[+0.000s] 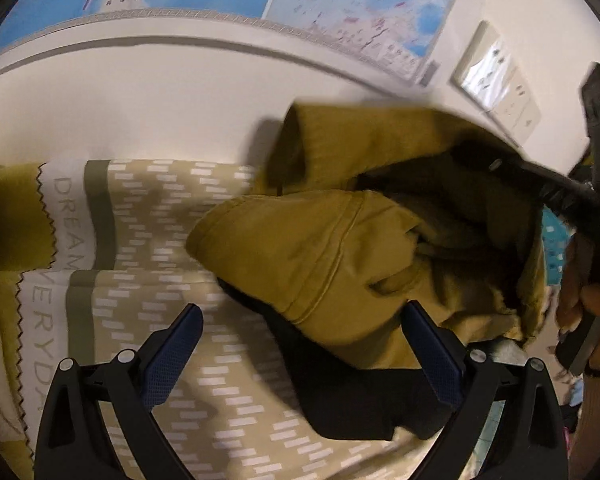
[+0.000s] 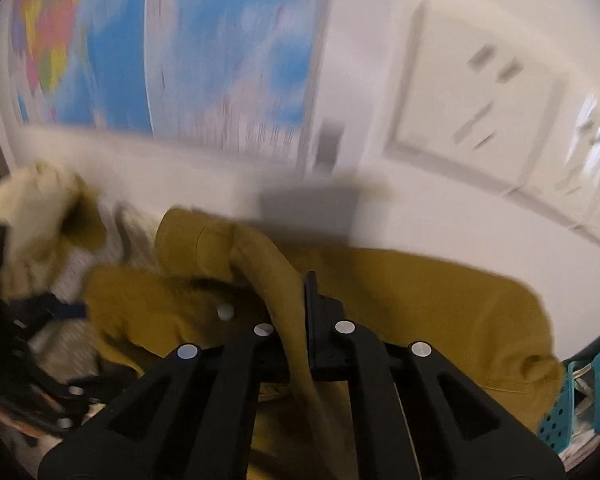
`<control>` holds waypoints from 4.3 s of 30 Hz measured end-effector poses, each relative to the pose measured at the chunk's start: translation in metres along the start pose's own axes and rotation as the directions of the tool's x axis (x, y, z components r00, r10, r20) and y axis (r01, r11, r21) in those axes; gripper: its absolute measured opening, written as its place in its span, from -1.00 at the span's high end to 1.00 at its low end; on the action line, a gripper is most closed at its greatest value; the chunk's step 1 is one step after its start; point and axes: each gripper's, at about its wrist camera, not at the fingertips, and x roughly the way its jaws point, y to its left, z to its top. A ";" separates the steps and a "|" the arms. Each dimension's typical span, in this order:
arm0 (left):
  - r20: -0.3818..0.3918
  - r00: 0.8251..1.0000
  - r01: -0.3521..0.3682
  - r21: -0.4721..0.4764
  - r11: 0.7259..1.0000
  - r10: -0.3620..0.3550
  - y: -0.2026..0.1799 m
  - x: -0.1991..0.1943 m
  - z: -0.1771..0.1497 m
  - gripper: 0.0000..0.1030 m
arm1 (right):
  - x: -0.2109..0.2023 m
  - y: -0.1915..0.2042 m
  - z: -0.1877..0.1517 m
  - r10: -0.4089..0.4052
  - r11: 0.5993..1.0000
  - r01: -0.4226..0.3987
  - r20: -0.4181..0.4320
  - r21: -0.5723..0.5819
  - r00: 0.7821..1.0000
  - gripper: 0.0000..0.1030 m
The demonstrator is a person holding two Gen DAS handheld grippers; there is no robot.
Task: Fold large clothes
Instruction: 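Grasp the jacket's shoulder edge with the right tool while the left tool grasps the other shoulder, then lift the jacket up with both tools and shake it out, then lower the jacket onto the bed with both tools, spreading it flat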
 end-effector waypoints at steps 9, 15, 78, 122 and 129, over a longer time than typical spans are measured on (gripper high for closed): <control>0.096 0.995 0.008 0.166 0.986 -0.024 -0.034 0.003 -0.002 -0.74 | -0.169 -0.060 0.008 -0.061 0.988 0.022 0.261 0.150 0.963 0.97; 0.144 0.982 0.077 0.277 0.958 -0.121 -0.062 -0.001 0.011 0.89 | -0.232 -0.079 0.002 -0.100 0.979 0.036 0.318 0.200 0.943 0.97; -0.022 0.926 -0.345 0.351 0.870 0.376 0.102 -0.103 -0.013 -0.42 | -0.014 0.006 -0.033 0.194 0.928 -0.112 -0.204 0.355 0.960 -0.28; -0.093 0.958 -0.235 0.296 0.926 0.273 0.095 -0.159 -0.093 -0.83 | -0.094 0.055 -0.045 0.288 0.948 -0.266 -0.124 0.173 0.949 -0.65; -0.179 0.950 -0.180 0.354 0.918 0.256 0.077 -0.145 -0.160 -0.15 | -0.171 0.103 -0.150 0.262 0.962 -0.274 -0.276 -0.005 0.925 -0.89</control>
